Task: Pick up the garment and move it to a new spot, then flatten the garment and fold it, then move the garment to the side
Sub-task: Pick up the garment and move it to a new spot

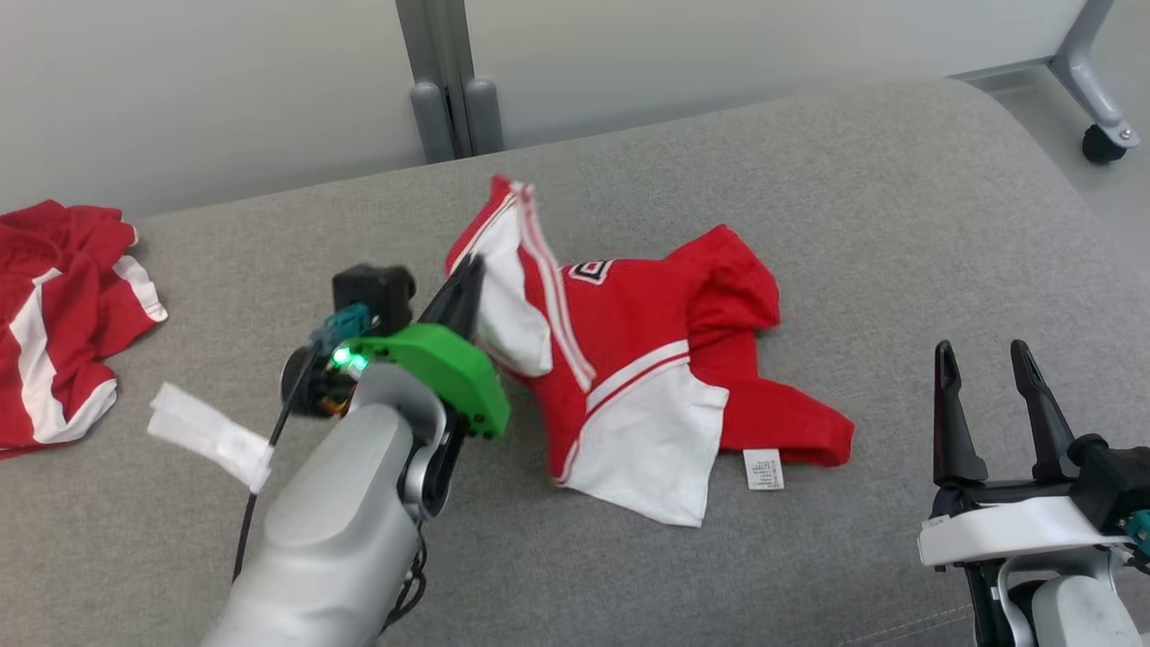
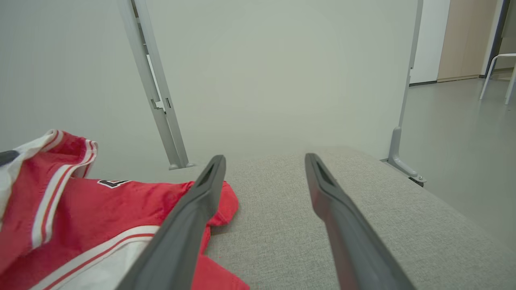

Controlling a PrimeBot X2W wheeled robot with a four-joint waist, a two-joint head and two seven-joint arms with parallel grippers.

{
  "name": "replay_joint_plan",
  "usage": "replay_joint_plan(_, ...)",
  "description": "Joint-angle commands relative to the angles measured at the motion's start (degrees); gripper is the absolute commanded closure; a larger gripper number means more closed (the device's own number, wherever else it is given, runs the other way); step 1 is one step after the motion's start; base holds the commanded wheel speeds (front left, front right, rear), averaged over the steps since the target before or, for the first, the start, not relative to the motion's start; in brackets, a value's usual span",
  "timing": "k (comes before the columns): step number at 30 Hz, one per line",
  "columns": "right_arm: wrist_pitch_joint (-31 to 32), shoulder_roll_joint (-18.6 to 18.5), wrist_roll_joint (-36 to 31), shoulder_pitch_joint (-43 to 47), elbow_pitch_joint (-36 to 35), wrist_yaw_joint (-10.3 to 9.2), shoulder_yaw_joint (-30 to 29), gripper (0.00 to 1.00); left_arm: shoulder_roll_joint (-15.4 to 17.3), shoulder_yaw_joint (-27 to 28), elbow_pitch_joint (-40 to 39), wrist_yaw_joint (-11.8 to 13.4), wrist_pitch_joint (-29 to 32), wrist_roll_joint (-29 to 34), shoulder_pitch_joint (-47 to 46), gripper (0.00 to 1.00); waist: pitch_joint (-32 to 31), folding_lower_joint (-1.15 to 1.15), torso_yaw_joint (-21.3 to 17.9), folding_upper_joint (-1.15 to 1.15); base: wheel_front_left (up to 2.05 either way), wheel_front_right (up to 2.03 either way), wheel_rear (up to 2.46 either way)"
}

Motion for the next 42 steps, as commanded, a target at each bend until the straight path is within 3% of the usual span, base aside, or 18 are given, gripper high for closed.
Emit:
replay_joint_plan(1, -0.18, -0.15, -0.02, -1.0, -0.17, -0.06, 0.16, 0.0, 0.57, 0.73, 2.71, 0.98, -1.55, -0.38, 1.25, 1.0, 2.0, 0.0, -0.2, 0.0, 0.0, 0.0, 0.0)
replay_joint_plan(8, -0.18, -0.13, -0.66, -1.94, 0.29, -0.06, 1.16, 0.0, 0.92, 3.59, 12.1, 2.09, -5.02, -1.18, 2.97, 1.0, 3.57, 0.0, 1.39, 0.0, 0.0, 0.0, 0.0)
replay_joint_plan(9, -0.18, -0.14, -0.67, -2.01, 0.36, -0.06, 1.46, 0.0, 0.78, 3.95, 13.05, 1.83, -5.23, -1.38, 3.16, 0.9, 3.54, 0.0, 1.67, 0.0, 0.0, 0.0, 0.0)
replay_joint_plan(10, -0.18, -0.15, -0.75, -2.05, 0.41, -0.06, 1.65, 0.0, 0.66, 4.24, 13.57, 1.7, -5.26, -1.43, 3.25, 0.64, 3.47, 0.0, 1.92, 0.0, 0.0, 0.0, 0.0)
replay_joint_plan(11, -0.18, -0.15, -0.89, -2.08, 0.55, -0.06, 1.92, 0.0, 0.49, 4.49, 14.14, 1.54, -5.44, -1.33, 3.45, 0.25, 3.32, 0.0, 2.26, 0.0, 0.0, 0.0, 0.0)
replay_joint_plan(12, -0.18, -0.15, -1.0, -2.06, 0.6, -0.06, 2.07, 0.0, 0.39, 4.62, 14.54, 1.42, -5.56, -1.22, 3.69, 0.0, 3.14, 0.0, 2.55, 0.0, 0.0, 0.0, 0.0)
replay_joint_plan(16, -0.18, -0.15, -1.25, -1.72, 0.98, -0.06, 2.13, 0.0, 0.09, 5.33, 12.5, 0.98, -5.6, 1.26, 4.16, 0.0, 2.01, 0.0, 3.9, 0.0, 0.0, 0.0, 0.0)
replay_joint_plan(22, -0.18, -0.15, -1.67, -0.57, 1.9, -0.06, 2.22, 0.0, 0.4, 8.92, 2.91, 1.08, -5.55, 7.45, 9.42, 0.0, -0.7, 0.0, 5.38, 0.0, 0.0, 0.0, 0.0)
replay_joint_plan(31, -0.18, -0.15, -2.22, 1.86, 3.7, -0.06, 2.76, 0.0, 0.84, 16.6, -13.23, 2.48, -5.5, 16.21, 24.19, 0.0, -4.9, 0.0, 7.14, 0.0, 0.0, 0.0, 0.0)
replay_joint_plan(42, -0.18, -0.15, -1.92, 4.8, 4.89, -0.06, 5.07, 0.0, -0.37, 23.79, -27.12, 2.46, -5.51, 20.98, 39.46, 0.0, -7.02, 0.0, 8.15, 0.0, 0.0, 0.0, 0.0)
